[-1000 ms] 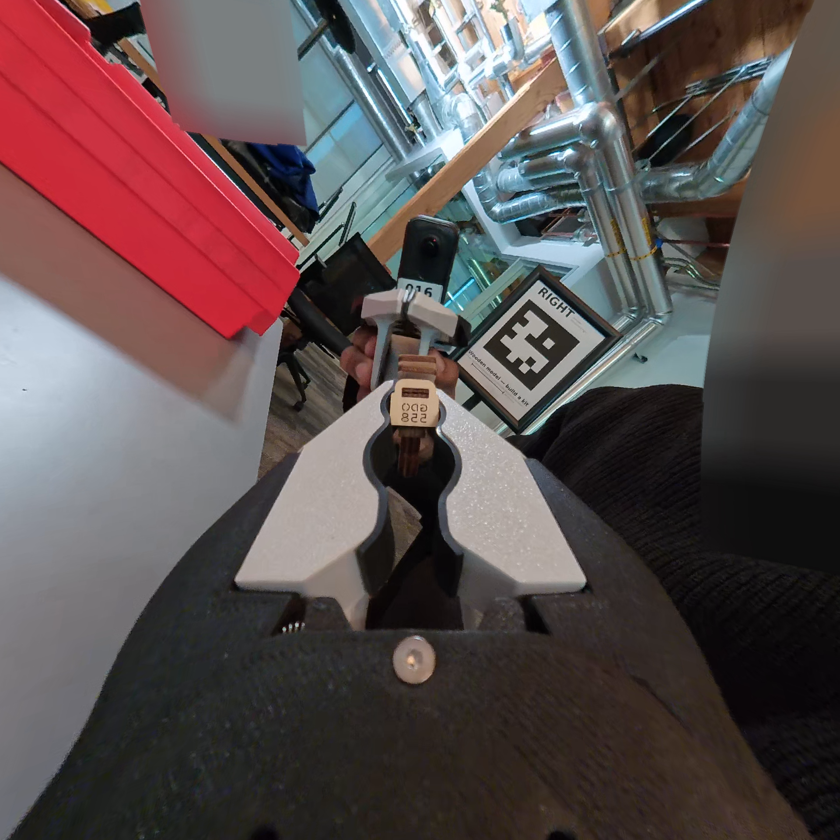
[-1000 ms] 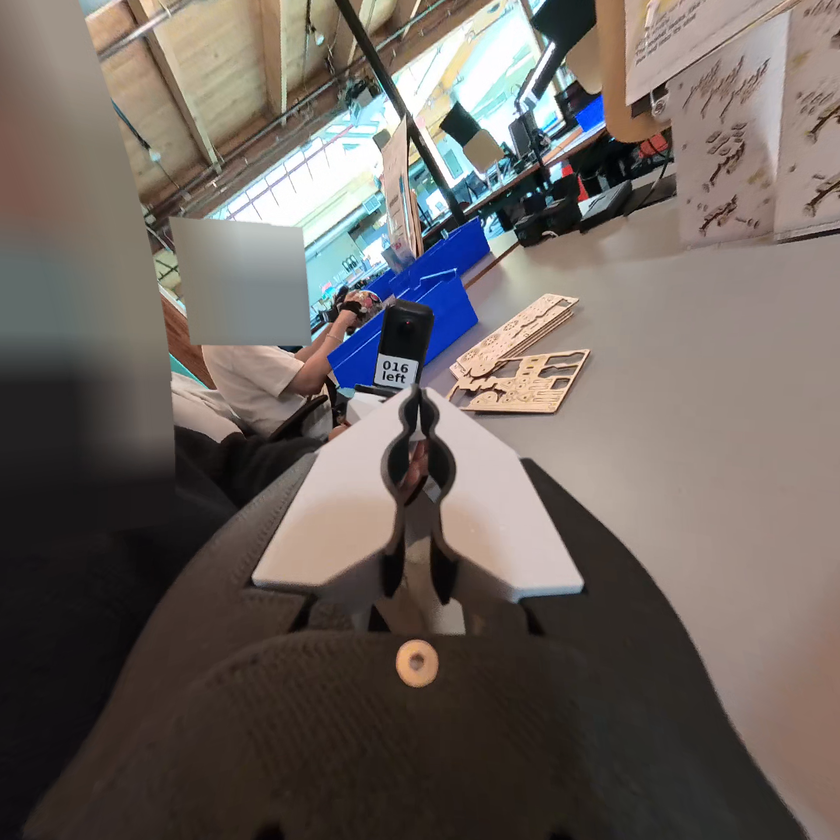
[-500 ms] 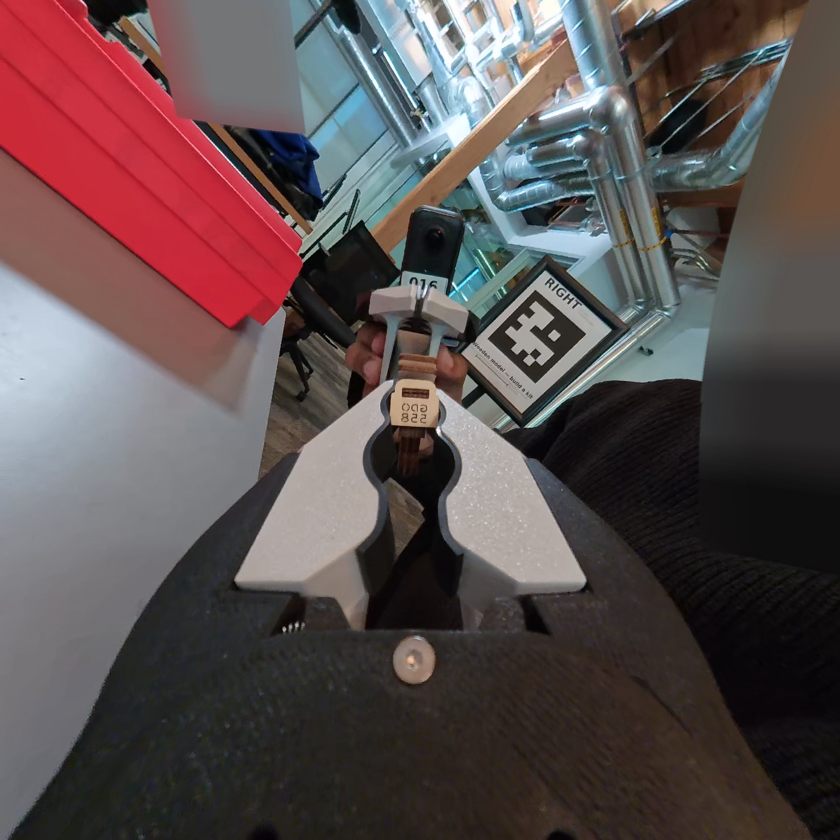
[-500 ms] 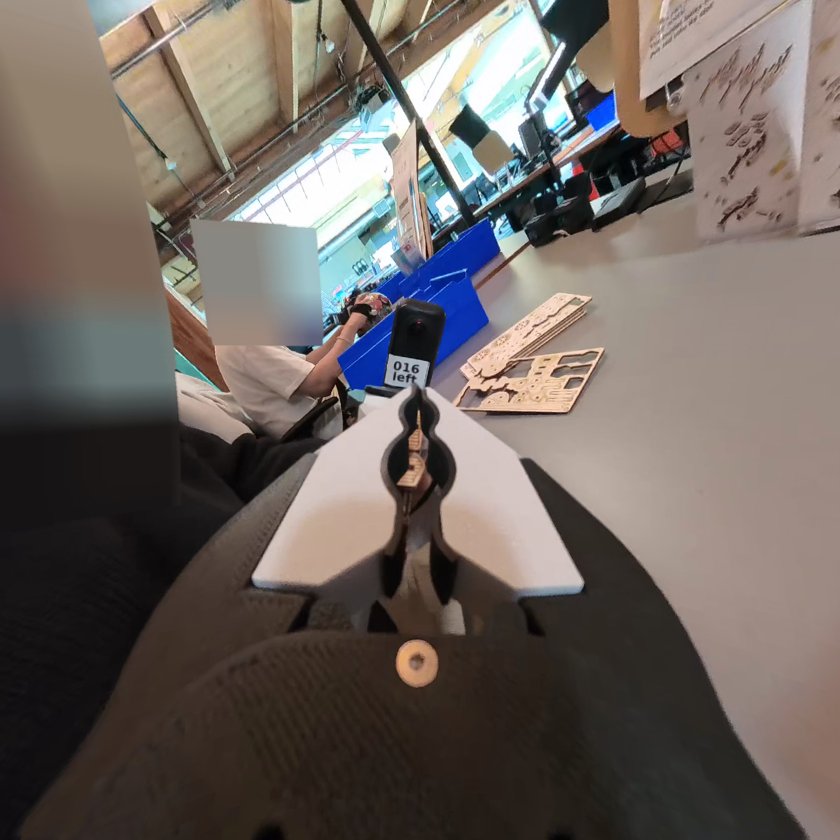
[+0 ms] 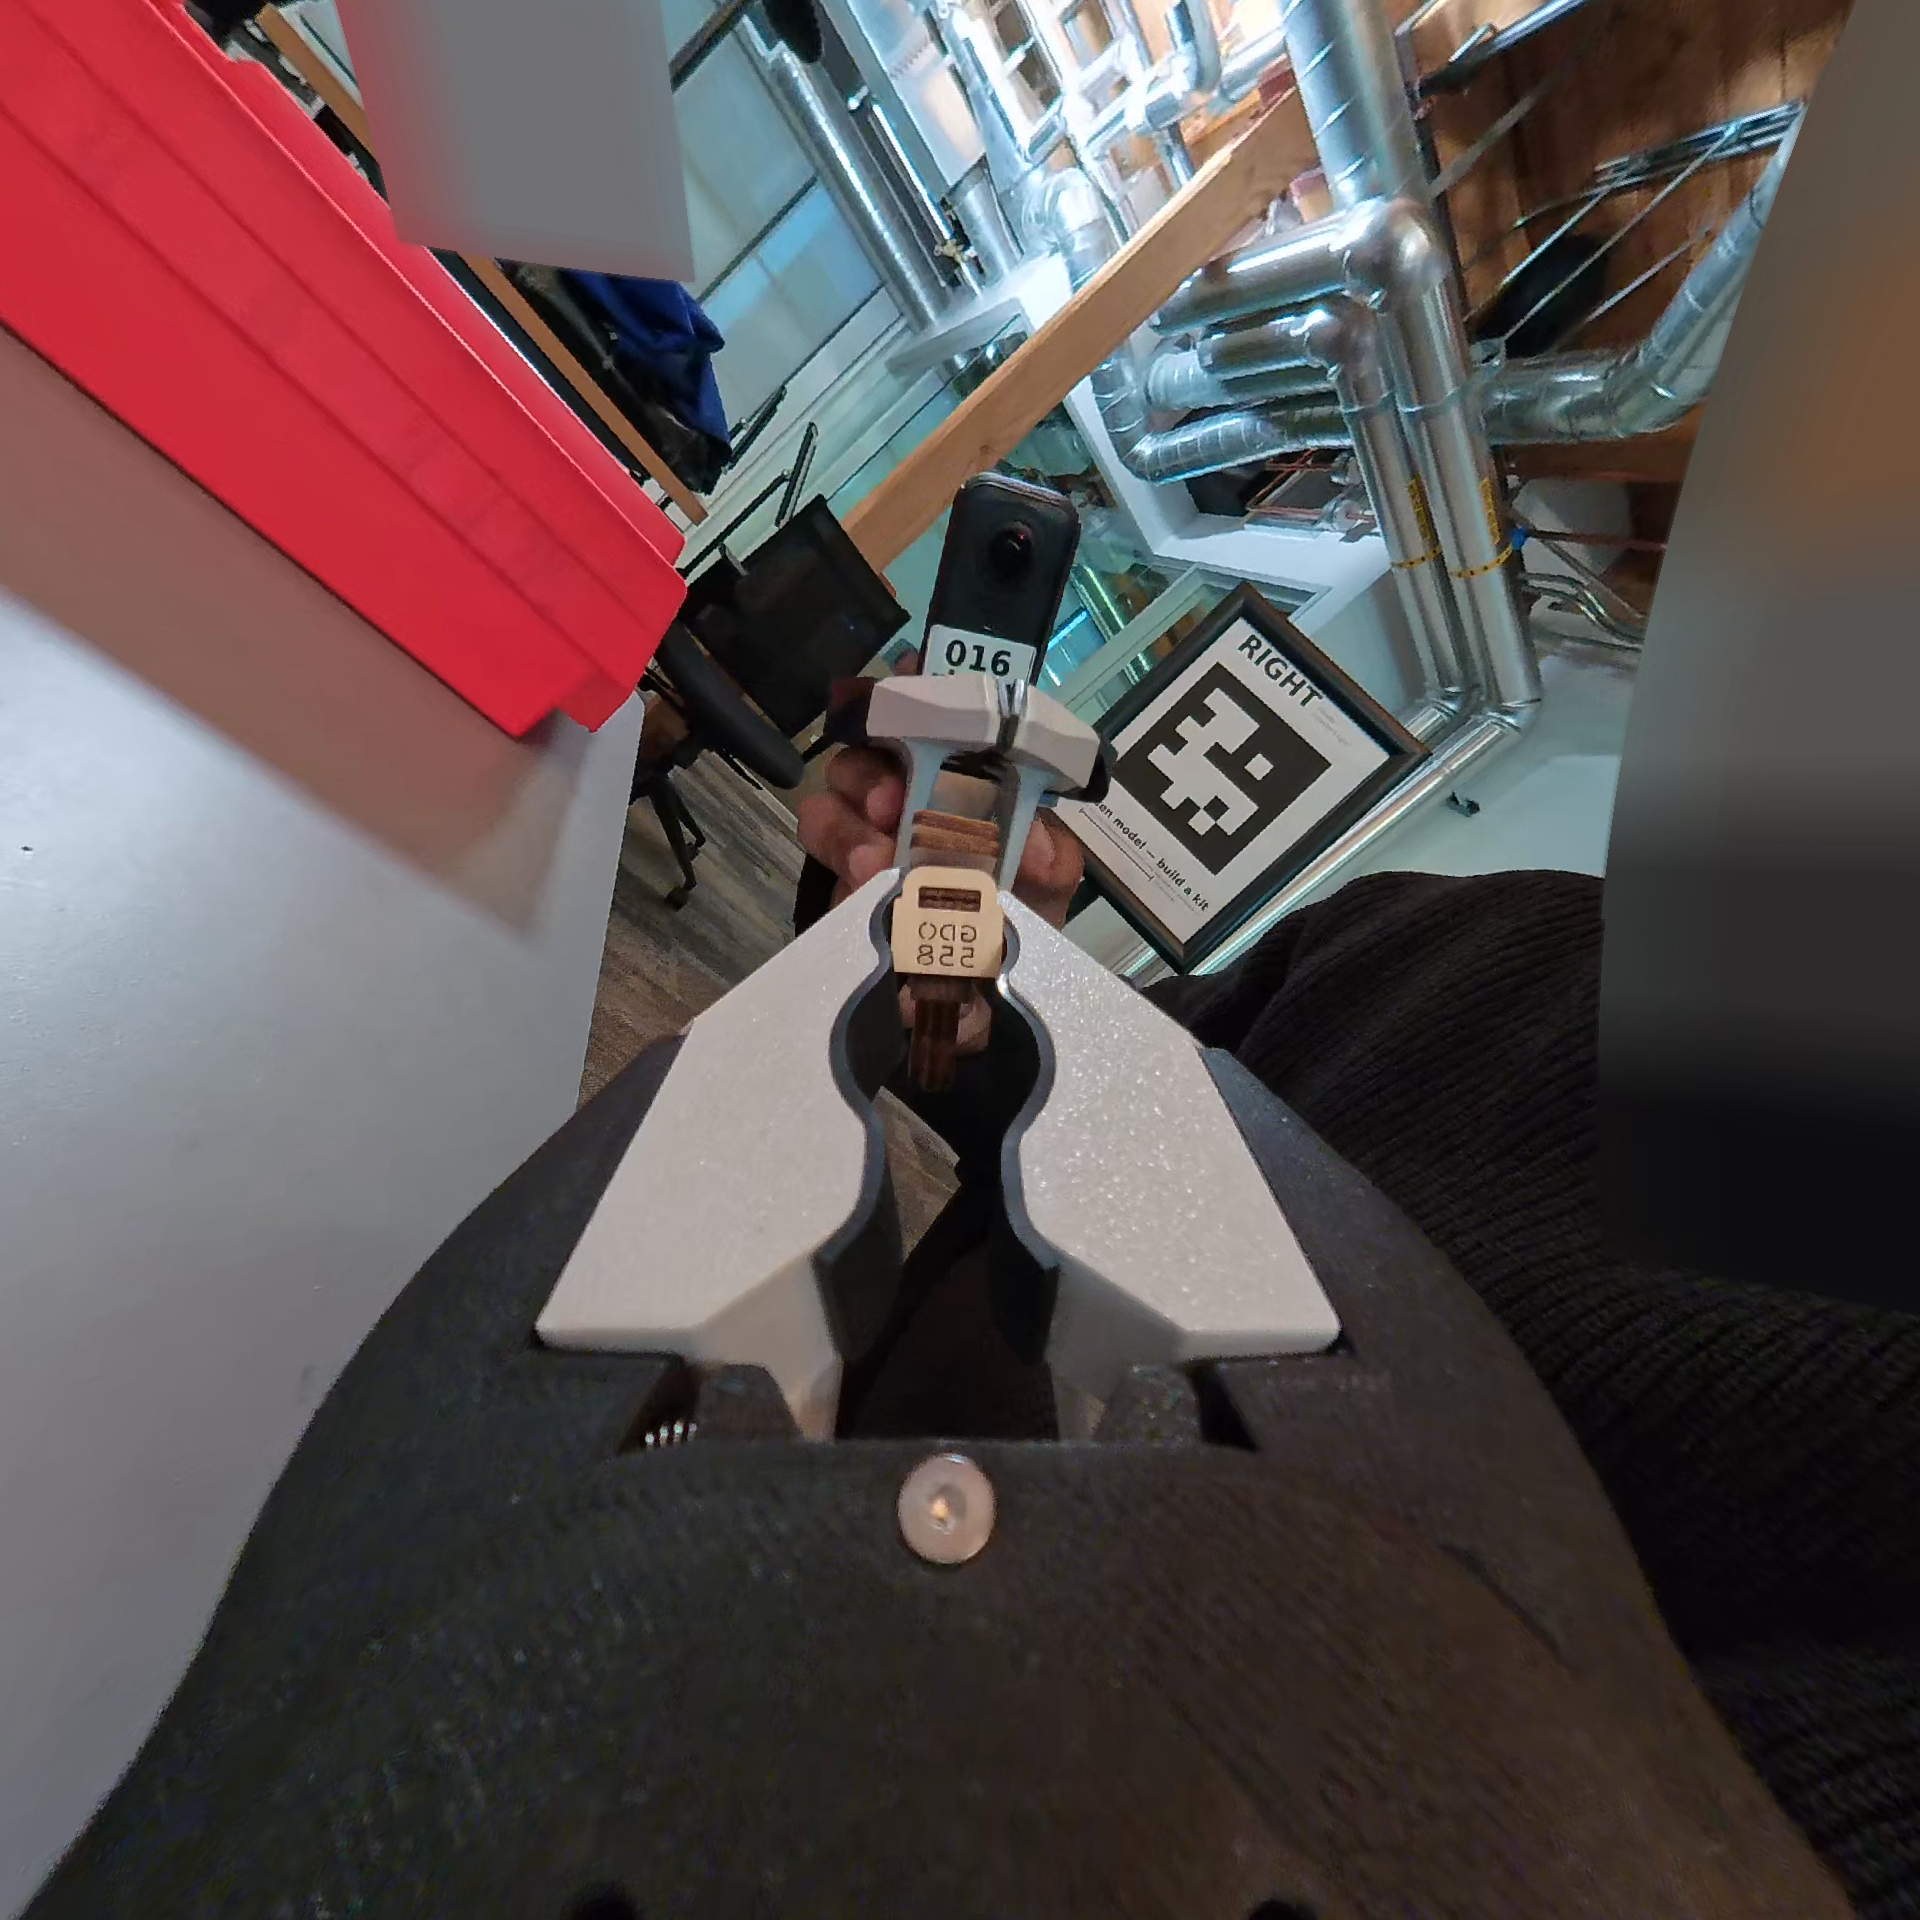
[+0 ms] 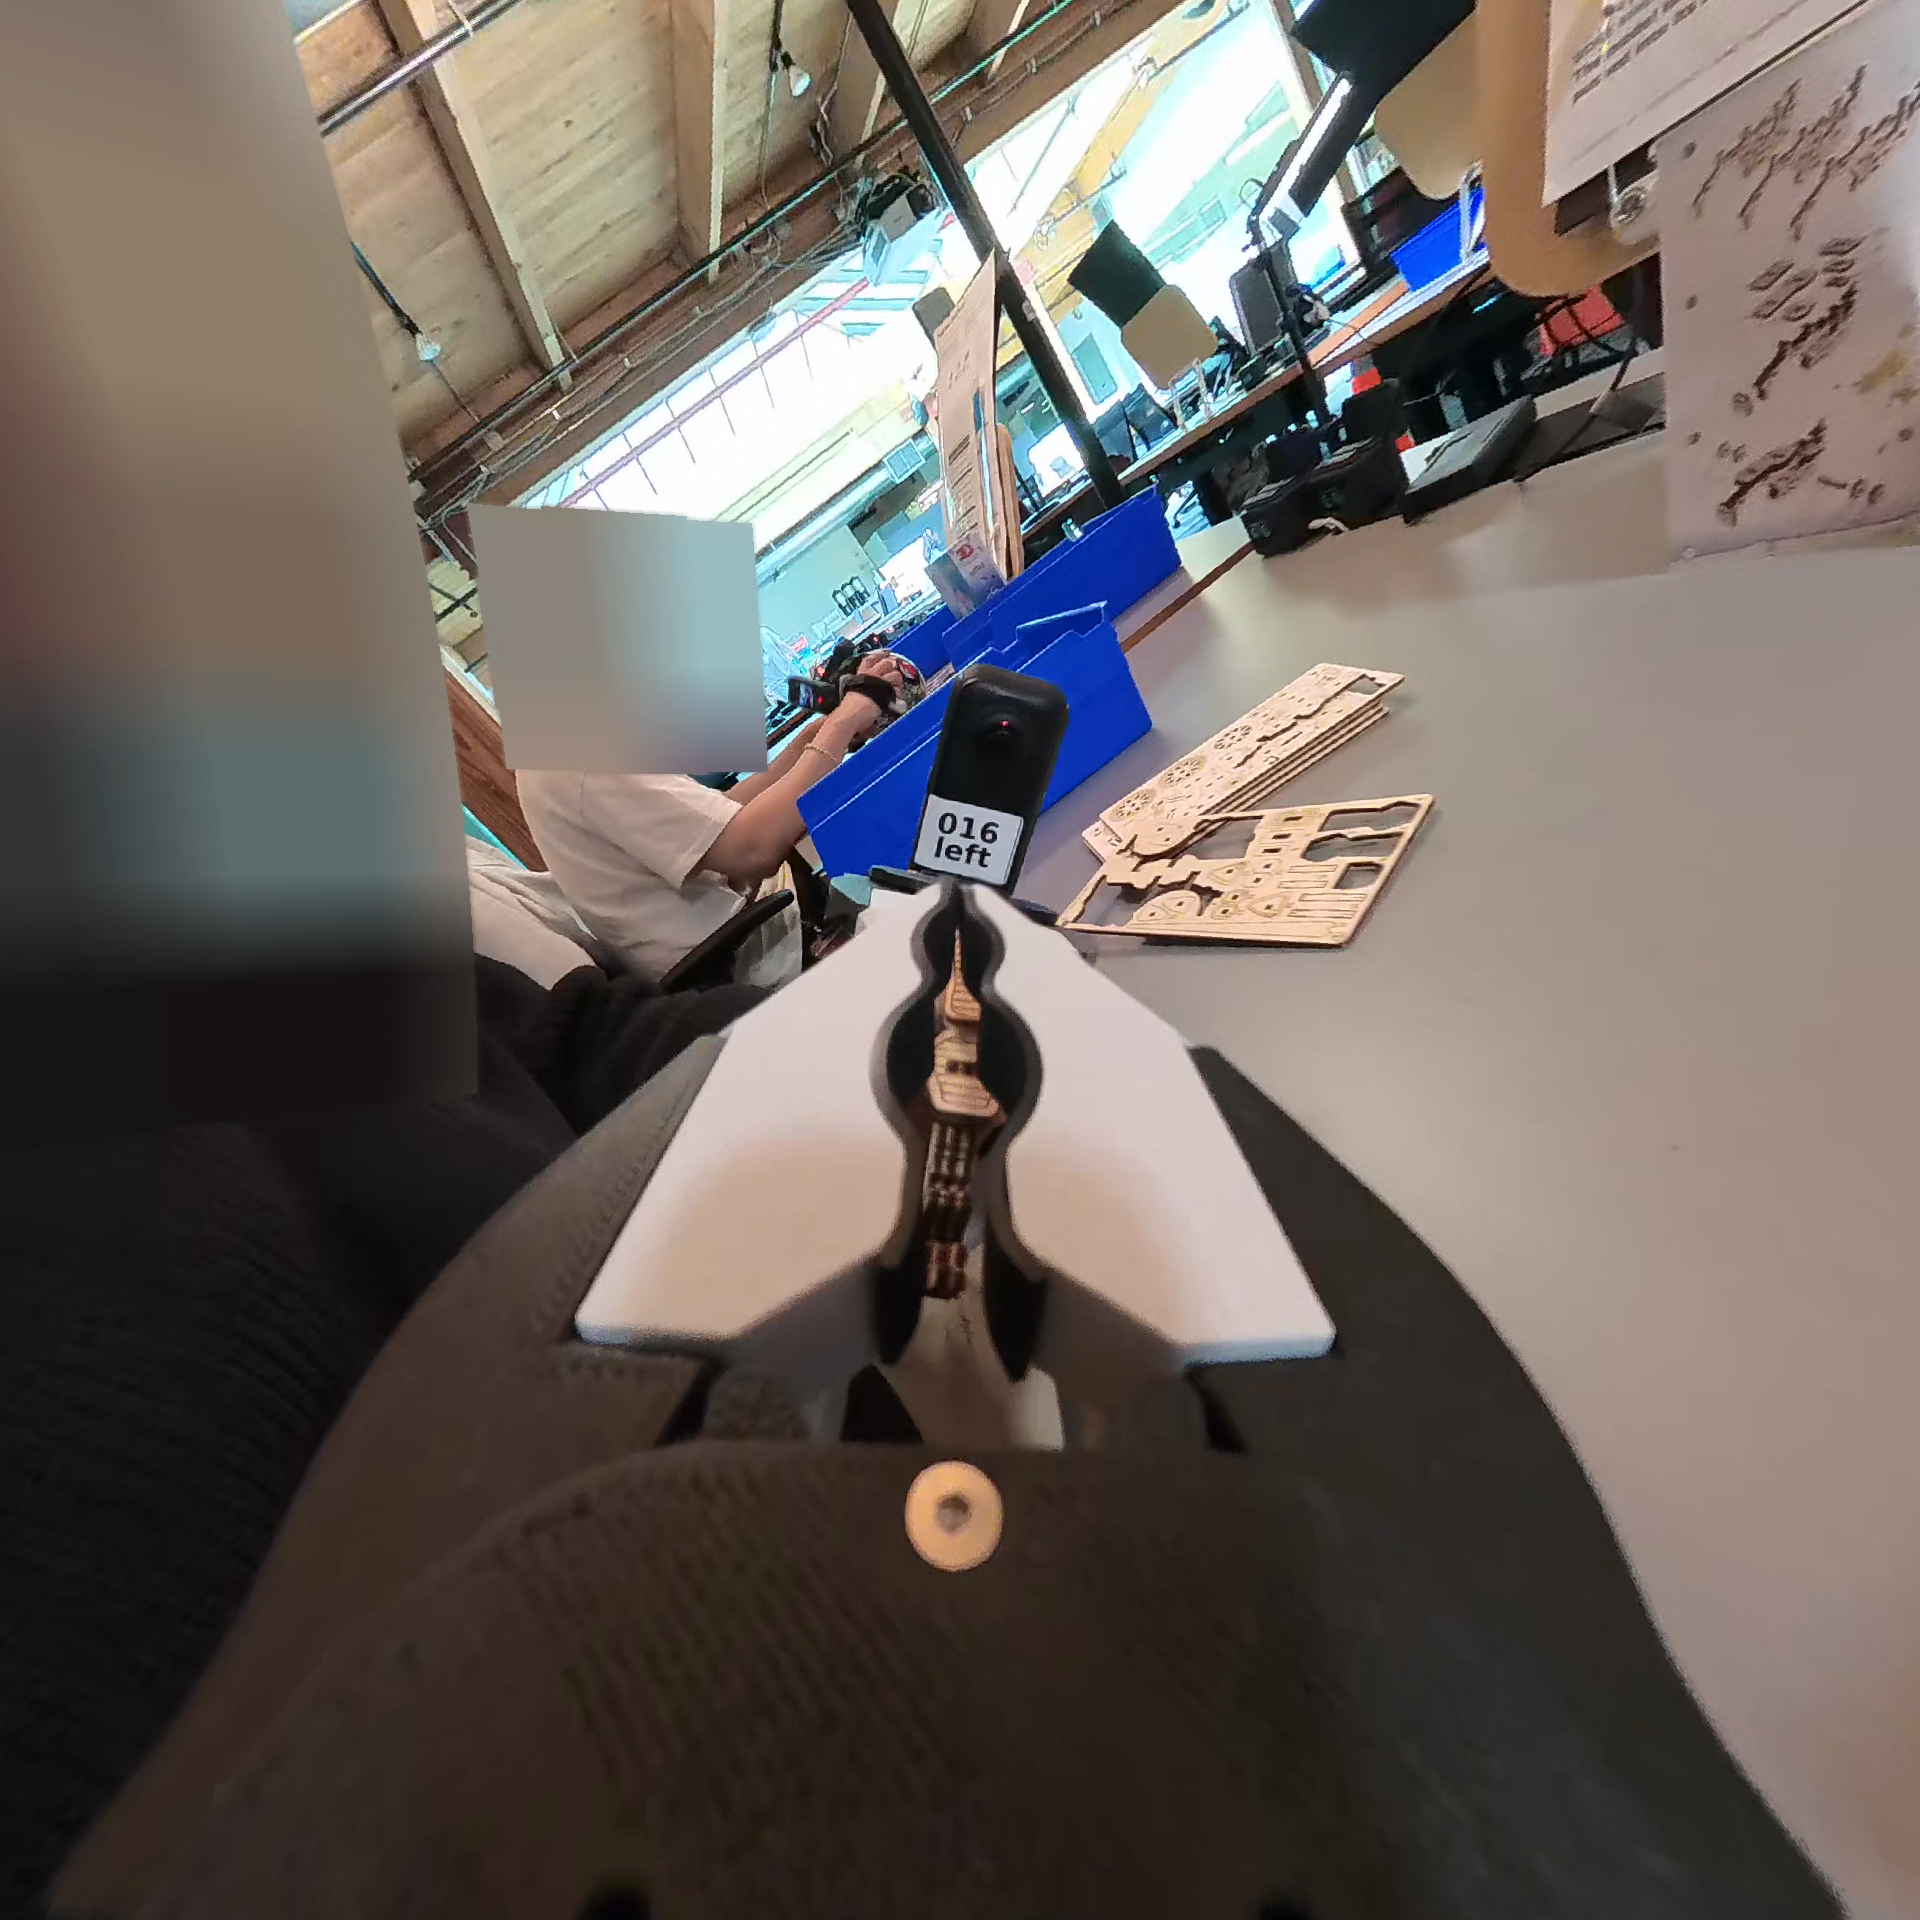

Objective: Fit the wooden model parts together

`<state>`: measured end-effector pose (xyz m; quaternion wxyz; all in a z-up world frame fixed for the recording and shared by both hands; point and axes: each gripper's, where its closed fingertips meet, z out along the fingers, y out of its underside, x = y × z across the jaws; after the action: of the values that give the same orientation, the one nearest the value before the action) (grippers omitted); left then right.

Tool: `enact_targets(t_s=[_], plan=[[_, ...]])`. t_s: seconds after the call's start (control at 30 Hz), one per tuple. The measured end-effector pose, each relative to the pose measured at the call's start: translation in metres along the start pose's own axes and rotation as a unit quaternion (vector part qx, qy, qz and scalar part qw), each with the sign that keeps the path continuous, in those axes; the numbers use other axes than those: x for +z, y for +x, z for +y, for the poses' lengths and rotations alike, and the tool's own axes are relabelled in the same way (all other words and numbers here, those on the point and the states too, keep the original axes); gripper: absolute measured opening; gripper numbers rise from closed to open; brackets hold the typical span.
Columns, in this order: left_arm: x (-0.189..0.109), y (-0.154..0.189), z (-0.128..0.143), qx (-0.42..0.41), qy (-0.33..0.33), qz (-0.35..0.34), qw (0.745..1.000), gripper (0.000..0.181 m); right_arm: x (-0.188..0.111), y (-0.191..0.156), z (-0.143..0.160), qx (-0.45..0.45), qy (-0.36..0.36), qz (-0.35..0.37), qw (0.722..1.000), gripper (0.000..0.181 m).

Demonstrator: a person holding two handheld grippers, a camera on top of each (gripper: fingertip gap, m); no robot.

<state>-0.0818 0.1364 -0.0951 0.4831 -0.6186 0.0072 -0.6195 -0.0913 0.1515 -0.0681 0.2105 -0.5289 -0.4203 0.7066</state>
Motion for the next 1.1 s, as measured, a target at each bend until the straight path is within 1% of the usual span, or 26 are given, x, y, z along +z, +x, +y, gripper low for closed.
enact_targets(t_s=[0.03, 0.2, 0.23, 0.3, 0.33, 0.4, 0.53, 0.73, 0.83, 0.93, 1.0, 1.03, 1.07, 1.1], plan=[[0.0, 0.001, 0.0, 0.0, 0.002, 0.001, 1.0, 0.007, 0.0, 0.0, -0.001, -0.001, 0.001, 0.001, 1.0, 0.0], [0.0, 0.004, -0.001, 0.0, 0.004, 0.011, 1.0, 0.007, -0.009, 0.005, -0.014, -0.013, 0.034, 0.022, 0.999, 0.0], [0.0, 0.005, -0.002, 0.001, 0.006, 0.015, 1.0, 0.007, -0.006, 0.006, -0.009, -0.011, 0.021, 0.022, 0.999, 0.0], [-0.001, 0.007, -0.001, 0.006, 0.002, 0.018, 1.0, 0.006, 0.005, 0.004, 0.016, 0.005, -0.049, 0.007, 0.999, 0.0], [-0.001, 0.004, 0.0, 0.013, 0.0, 0.008, 1.0, 0.006, 0.007, 0.004, 0.02, 0.012, -0.062, 0.003, 0.998, 0.0], [-0.002, 0.007, -0.006, 0.003, 0.013, 0.02, 1.0, 0.006, 0.004, 0.008, 0.014, 0.001, -0.047, 0.018, 0.999, 0.0], [-0.001, 0.007, -0.003, 0.003, 0.008, 0.019, 1.0, 0.006, -0.007, 0.01, -0.01, -0.012, 0.009, 0.03, 0.999, 0.0], [-0.001, 0.007, -0.003, 0.004, 0.006, 0.018, 1.0, 0.006, -0.005, 0.002, -0.009, -0.014, 0.018, 0.016, 1.0, 0.0], [-0.001, 0.004, -0.001, 0.004, 0.004, 0.01, 1.0, 0.007, 0.008, 0.004, 0.018, 0.026, -0.044, 0.001, 0.999, 0.0], [-0.003, 0.005, -0.007, -0.009, 0.018, 0.018, 1.0, 0.007, 0.0, 0.008, 0.004, 0.024, -0.009, 0.009, 1.0, 0.0], [-0.002, 0.003, -0.004, 0.0, 0.009, 0.01, 1.0, 0.007, -0.008, 0.008, -0.011, 0.015, 0.024, 0.012, 1.0, 0.0], [-0.001, 0.004, -0.003, -0.002, 0.008, 0.012, 1.0, 0.007, -0.009, 0.006, -0.014, 0.014, 0.033, 0.009, 0.999, 0.0], [0.0, 0.004, -0.002, -0.004, 0.007, 0.013, 1.0, 0.007, -0.007, 0.004, -0.011, 0.017, 0.029, 0.002, 0.999, 0.0], [0.0, 0.003, -0.001, -0.004, 0.003, 0.011, 1.0, 0.007, -0.002, 0.002, -0.002, 0.023, 0.008, -0.007, 1.0, 0.0]])
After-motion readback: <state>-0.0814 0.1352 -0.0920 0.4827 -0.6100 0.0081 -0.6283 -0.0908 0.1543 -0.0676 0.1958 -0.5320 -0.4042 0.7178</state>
